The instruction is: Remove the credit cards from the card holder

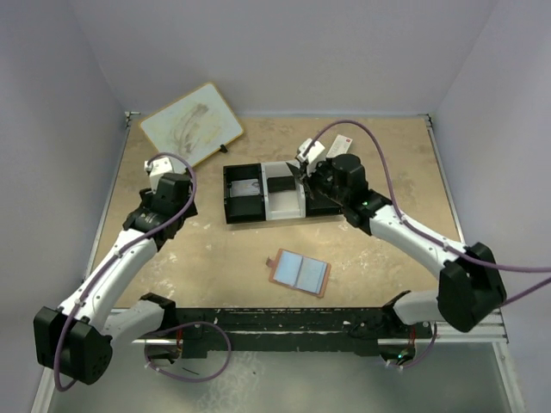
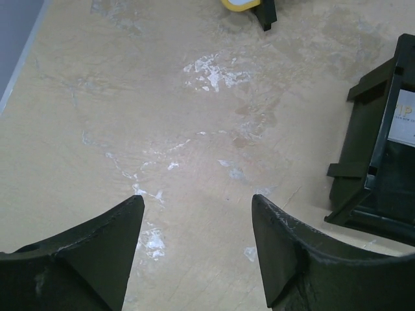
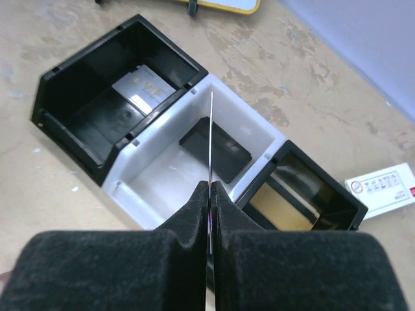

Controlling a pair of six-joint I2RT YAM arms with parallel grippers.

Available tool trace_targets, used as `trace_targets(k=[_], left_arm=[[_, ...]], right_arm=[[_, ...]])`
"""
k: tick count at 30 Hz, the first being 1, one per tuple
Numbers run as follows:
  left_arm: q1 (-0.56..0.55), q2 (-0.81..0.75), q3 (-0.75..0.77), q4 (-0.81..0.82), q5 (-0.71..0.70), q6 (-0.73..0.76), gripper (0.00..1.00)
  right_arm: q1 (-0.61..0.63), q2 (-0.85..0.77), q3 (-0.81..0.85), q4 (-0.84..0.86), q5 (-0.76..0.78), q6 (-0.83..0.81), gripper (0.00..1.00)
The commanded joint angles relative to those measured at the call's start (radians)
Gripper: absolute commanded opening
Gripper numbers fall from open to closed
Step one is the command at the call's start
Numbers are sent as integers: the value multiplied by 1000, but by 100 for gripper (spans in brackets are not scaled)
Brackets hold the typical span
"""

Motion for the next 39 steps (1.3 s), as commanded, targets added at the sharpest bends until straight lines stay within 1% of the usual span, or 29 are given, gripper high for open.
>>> trace_targets(k=[1,5,8,11,16,20,24,27,30,34,39], left_arm=[[-1,-75,-21,49,-49,40,66],[0,-103,-23,58,-69,34,67],[0,-107,-23,66,-53,41,68],[-1,-112,-21,83,-44,49,69],[0,-136,-24,75,-70,46,70],[-1,-138,-29,77,-76,45,70],[0,-123,-23,75,-75,48,71],[0,-122,-24,74,-76,48,71],[0,-120,-24,75,-81,50,72],[0,-113,-23,73,-81,51,72],[0,-110,-22,71,-82,53,73]], right_arm=[[1,91,99,46,-2,-168,0],[1,185,164,0,4,-214,0],[1,257,217,-8,17,-217,0],[3,333,300,-41,-28,-218,0],[4,445,375,-84,64,-253,0],[7,501,429,-142,58,-347,0],[12,534,449,-155,73,-412,0],[16,562,464,-180,93,-433,0],[25,580,457,-166,110,-457,0],[49,612,468,-161,170,-496,0],[71,646,463,-115,254,-535,1]])
